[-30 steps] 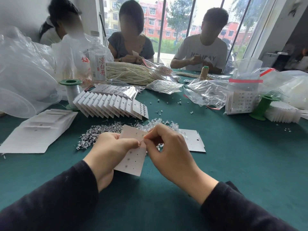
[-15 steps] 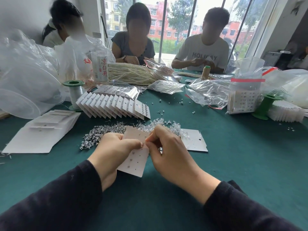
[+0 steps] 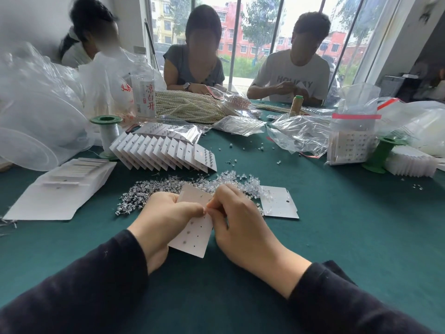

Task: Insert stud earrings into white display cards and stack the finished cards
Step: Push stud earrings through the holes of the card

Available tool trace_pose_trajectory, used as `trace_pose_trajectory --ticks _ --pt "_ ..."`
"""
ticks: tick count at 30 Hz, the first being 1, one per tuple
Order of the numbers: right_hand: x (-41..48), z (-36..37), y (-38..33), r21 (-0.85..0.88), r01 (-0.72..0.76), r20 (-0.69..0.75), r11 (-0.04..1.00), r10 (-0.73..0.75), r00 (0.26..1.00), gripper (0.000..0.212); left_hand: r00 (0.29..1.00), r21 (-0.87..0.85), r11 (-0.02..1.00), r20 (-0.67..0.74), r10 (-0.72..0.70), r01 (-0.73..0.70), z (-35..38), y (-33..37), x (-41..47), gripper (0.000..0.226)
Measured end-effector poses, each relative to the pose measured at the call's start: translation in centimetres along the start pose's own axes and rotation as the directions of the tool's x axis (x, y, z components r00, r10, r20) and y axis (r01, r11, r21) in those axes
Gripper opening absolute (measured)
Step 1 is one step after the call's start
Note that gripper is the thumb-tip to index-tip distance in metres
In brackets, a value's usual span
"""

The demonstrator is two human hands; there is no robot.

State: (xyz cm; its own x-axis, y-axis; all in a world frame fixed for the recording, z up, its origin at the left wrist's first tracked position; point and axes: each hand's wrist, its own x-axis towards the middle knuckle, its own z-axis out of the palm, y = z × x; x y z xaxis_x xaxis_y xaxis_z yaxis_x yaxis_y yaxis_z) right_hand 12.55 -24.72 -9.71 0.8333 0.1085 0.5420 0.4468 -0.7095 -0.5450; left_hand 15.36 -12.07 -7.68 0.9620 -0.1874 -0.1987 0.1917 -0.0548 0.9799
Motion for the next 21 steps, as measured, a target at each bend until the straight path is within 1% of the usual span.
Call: trace_pose_trajectory --ticks 5,9,11,16,21 --pt "0.12 -0.23 -0.16 -0.01 0.006 0.027 1.0 -0.006 1.0 0.021 0.999 0.01 1.0 0.029 -0.016 0.016 -0.07 0.26 -0.24 0.011" --pt "0.31 -0.26 -0.47 -0.064 0.043 0.034 0.997 -0.041 0.999 0.021 0.999 0.001 1.0 0.043 -0.023 0.023 -0.21 0.4 -0.29 0.016" --pt "0.29 -0.27 -0.42 -0.073 0.041 0.021 0.997 -0.039 0.999 0.021 0.999 0.007 1.0 0.041 -0.016 0.016 -0.24 0.42 -0.28 0.018" --pt "0.07 -0.65 -0.06 -0.055 0.002 -0.063 0.998 -0.005 0.998 0.005 1.0 0.009 1.0 0.007 -0.001 0.001 0.0 0.47 -0.23 0.017" --pt "0.05 -0.51 -0.25 -0.06 -0.012 -0.082 0.998 0.007 0.997 0.005 1.0 0.004 1.0 0.001 -0.012 0.012 -0.09 0.53 -0.26 0.018"
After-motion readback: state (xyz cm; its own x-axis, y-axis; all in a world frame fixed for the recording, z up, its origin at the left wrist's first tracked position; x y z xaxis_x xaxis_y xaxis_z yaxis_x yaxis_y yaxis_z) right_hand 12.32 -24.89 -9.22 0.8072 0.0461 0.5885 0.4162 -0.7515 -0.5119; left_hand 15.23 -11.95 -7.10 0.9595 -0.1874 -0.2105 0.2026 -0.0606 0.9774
